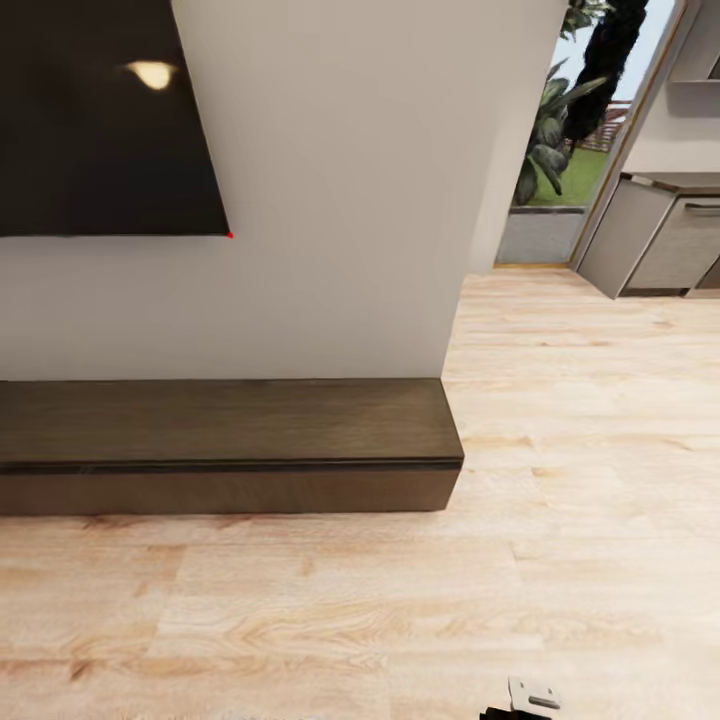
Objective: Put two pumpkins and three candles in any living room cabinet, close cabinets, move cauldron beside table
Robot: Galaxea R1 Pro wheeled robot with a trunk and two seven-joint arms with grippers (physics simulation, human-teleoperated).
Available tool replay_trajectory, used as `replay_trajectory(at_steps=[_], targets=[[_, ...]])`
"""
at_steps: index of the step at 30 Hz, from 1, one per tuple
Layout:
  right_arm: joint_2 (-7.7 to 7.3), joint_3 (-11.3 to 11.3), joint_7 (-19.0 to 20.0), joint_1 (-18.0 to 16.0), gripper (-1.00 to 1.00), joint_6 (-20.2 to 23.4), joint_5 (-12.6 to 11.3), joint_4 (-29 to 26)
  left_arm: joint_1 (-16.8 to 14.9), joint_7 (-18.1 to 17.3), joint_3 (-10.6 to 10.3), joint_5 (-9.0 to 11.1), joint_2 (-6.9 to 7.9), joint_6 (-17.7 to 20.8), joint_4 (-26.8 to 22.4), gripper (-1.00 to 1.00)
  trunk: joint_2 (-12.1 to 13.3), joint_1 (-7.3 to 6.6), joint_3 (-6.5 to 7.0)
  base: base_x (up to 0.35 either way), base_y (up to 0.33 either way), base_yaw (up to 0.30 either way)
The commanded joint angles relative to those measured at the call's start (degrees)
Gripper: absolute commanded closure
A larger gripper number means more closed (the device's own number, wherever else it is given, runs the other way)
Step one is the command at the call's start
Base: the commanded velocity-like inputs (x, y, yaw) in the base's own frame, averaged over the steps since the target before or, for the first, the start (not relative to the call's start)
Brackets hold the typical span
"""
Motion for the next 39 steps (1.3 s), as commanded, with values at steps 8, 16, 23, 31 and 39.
replay_trajectory(at_steps=[8,16,23,31,39], targets=[[0.03,0.47,-0.26,0.01,-1.0,0.43,-0.79,0.58,0.9,-6.6,-0.37,0.37,2.95,0.09,0.5,-1.0,3.2,-1.77,1.23,0.0,0.0,0.086],[-0.04,0.41,-0.26,0.12,-1.0,-2.01,-0.91,1.08,1.28,-7.09,-0.37,0.25,3.21,-1.98,1.23,-1.0,6.41,-3.53,2.66,0.0,0.0,0.003],[-0.06,0.41,-0.26,4.47,-1.0,-6.67,-0.9,1.03,1.29,-7.09,-0.37,0.2,3.18,-2.15,1.27,-1.0,8.82,-4.84,3.74,0.0,0.0,0.0],[0.02,0.41,-0.27,4.75,-1.0,-7.49,-0.95,1.04,1.29,-7.09,-0.37,0.19,3.05,-2.17,1.27,-1.0,8.82,-4.84,4.22,0.0,0.0,0.0],[0.05,0.46,-0.27,4.76,-1.0,-7.58,-0.86,1.04,1.29,-7.09,-0.37,0.19,2.9,-2.3,1.27,-1.0,8.82,-4.84,4.93,0.0,0.0,0.0]])
